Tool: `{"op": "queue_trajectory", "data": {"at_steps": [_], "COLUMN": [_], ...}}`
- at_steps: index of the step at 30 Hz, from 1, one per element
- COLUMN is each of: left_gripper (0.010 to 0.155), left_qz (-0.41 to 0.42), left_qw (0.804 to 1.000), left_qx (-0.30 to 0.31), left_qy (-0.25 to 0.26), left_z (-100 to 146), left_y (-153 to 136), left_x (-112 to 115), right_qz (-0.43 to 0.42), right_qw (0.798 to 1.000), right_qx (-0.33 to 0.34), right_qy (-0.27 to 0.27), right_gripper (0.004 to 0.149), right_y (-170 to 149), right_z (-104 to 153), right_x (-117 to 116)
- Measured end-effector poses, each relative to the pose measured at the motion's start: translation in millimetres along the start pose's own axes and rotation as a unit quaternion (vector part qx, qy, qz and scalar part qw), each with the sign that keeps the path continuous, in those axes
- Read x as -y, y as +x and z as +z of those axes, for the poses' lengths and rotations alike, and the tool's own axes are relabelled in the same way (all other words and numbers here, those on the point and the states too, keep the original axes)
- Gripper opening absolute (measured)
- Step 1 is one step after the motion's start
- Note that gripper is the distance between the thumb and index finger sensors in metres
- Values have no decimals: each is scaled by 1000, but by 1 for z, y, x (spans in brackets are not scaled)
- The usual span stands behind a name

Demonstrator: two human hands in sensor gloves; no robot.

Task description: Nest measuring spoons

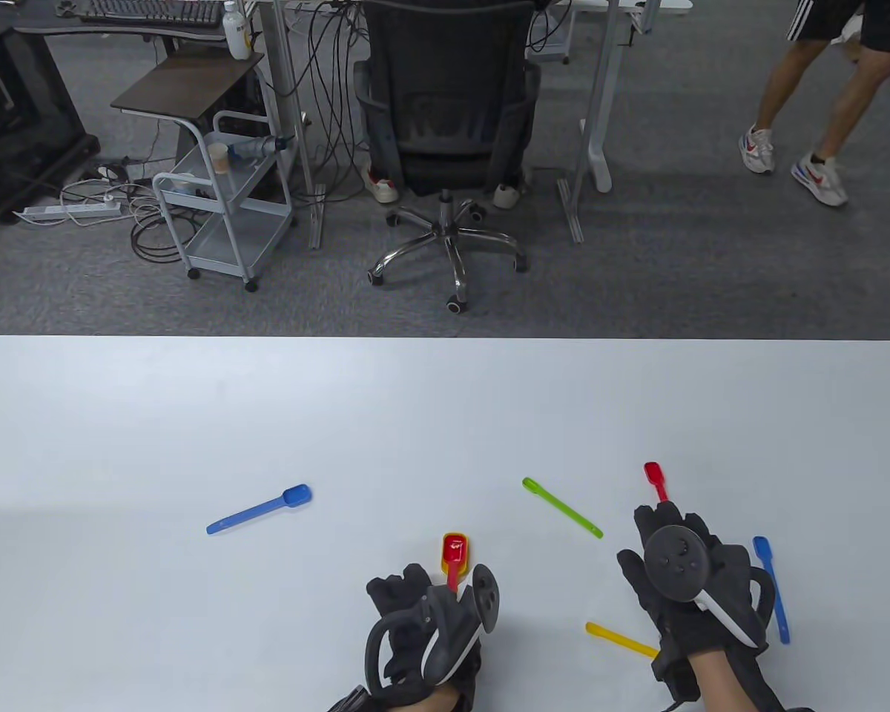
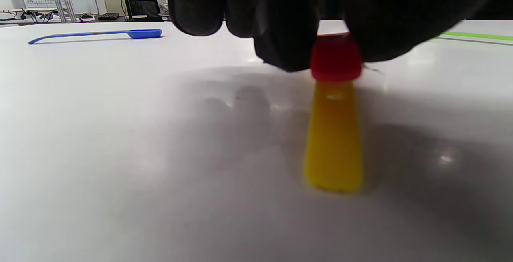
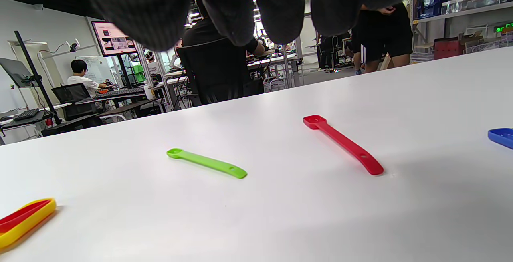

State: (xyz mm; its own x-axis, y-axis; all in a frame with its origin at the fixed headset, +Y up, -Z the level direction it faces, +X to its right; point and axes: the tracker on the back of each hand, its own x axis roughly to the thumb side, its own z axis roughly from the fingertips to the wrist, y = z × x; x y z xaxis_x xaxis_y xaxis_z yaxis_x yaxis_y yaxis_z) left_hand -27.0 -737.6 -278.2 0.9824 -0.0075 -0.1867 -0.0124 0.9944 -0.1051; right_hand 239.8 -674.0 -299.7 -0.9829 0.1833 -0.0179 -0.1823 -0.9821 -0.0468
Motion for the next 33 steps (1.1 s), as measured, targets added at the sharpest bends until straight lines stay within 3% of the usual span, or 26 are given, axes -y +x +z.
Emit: {"op": "queue_trajectory", "data": {"at_steps": [18,33], "left_gripper": [49,68], "left_qz": [-6,-7], "left_qw": [1000,1000], "left_qx": [-1,11], "left_qy": [-12,-13], "left_z": [2,-1], "left_y": [2,2], "left_x": [1,3], "right_qz": [3,13], "right_qw": [1000,1000], "right_qx": [0,7], "right_qy": [2,6], "right_gripper": [66,67], "right_y": [1,7], "right_z": [1,1], "right_x": [0,-2]}}
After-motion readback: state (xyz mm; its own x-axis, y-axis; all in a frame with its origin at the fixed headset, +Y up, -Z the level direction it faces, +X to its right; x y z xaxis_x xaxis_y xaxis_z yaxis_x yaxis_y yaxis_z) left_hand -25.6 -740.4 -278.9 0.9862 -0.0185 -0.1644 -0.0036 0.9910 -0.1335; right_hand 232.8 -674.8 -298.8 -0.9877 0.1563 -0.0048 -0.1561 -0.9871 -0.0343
